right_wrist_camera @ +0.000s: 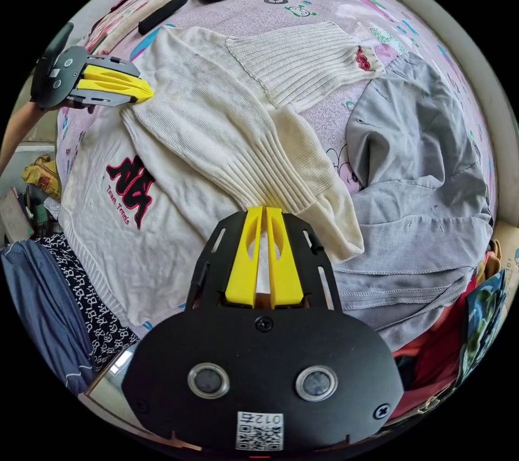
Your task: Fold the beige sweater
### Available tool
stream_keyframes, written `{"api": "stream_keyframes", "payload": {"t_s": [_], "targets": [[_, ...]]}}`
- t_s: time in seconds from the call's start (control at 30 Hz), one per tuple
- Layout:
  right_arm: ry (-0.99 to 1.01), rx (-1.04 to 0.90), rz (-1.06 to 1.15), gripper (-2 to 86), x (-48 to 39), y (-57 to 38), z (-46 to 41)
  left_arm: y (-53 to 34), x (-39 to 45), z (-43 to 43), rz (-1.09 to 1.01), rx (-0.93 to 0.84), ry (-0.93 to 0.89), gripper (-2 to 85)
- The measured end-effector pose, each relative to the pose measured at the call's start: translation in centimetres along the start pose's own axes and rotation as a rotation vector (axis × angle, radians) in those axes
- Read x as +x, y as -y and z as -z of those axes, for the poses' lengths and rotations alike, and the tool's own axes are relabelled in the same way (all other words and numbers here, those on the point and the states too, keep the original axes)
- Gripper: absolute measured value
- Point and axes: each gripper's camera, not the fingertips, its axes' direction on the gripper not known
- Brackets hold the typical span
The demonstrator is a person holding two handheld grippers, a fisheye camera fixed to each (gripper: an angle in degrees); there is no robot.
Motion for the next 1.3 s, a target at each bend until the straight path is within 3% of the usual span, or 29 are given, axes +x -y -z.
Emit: {"api": "stream_keyframes", "payload": {"t_s": [0.1,0.3,0.47,0.6,0.8,0.93,1.3], "targets": [[0.015,0.034,-0.092,1.8,1.3,-1.5,-0.2,-0.9,-1.7,-0.5,-0.012,0.024,-0.033,0.4],[0.056,0.128,-0.207,1.0,3.6,-6.2,0.1,-3.6,-5.9,-1.3,0.186,0.063,-0.151,0.4],[0.043,0.248,-0.169,1.2,5.8,-9.8,4.2,-6.1,-8.7,2.7,0.242,0.259,-0.176,0.3],[0.17,0.374,-0.248,2.9,12.2,-8.6,6.4,-3.0,-14.8,4.3,0.354,0.343,-0.183,0.3],[0.177,0.492,-0.358,5.6,20.7,-4.0,6.3,6.2,-21.5,0.3,0.413,0.255,-0.133,1.5],[0.222,0.467,-0.411,7.7,25.1,-1.0,4.4,10.7,-25.0,-3.9,0.441,0.16,-0.149,4.0],[0.239,0.463,-0.444,6.2,28.8,0.5,4.5,13.4,-29.4,-6.5,0.363,0.146,-0.192,5.0]]}}
